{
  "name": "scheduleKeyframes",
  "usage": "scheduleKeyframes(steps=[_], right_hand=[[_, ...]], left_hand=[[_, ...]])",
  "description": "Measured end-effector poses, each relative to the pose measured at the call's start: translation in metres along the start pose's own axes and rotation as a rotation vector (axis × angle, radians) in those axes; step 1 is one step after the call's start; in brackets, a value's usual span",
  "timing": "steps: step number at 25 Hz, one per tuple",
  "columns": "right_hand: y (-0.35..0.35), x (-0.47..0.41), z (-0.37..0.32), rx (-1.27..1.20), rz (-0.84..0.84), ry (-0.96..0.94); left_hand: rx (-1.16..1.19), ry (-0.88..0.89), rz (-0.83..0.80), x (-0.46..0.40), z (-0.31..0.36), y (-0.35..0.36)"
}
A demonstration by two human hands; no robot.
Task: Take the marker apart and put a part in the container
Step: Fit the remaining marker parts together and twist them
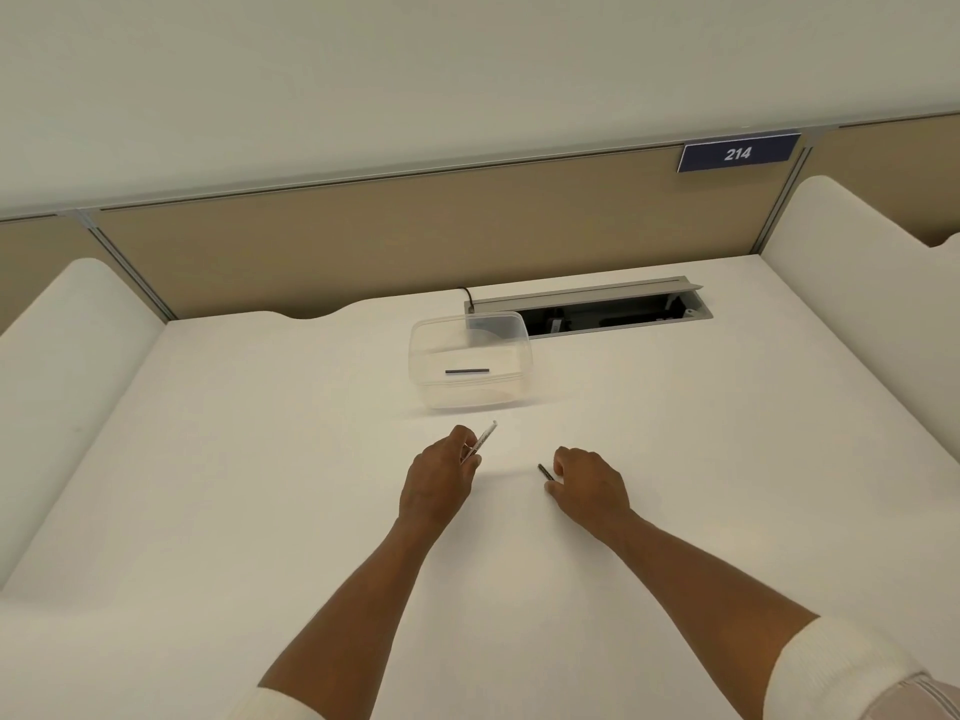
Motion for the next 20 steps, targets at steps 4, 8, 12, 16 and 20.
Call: scheduleKeyframes(steps=[4,8,12,16,20], right_hand=[[-0.004,-0.001,0.005,0.049,-0.007,-0.022],[-0.010,0.003,0.010,0.038,0.057,-0.030],[-0.018,0.002,0.011,-0.056,0.089,-0.001],[-0.031,0.000,-0.004,-0.177,0.129,-0.019],[-0.043,0.000,-0.025,-0.261,0.155,-0.078]], left_hand=[[-0.035,0.008,-0.018,0.002,-0.002,0.001],[-0.064,0.020,-0.038,0.003,0.001,0.003],[-0.095,0.030,-0.057,0.004,0.003,0.003],[-0.128,0.048,-0.051,0.006,0.005,-0.001],[-0.150,0.056,-0.049,0.007,0.008,-0.004]])
Point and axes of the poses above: each hand's wrist, its own x-axis away from the middle knuckle, its own y-axis out of the palm, z = x × y, the point moved 8 cm from there along -x, towards the middle knuckle, and after that the axes turned 6 degrees about z, right-handed, at the moved point
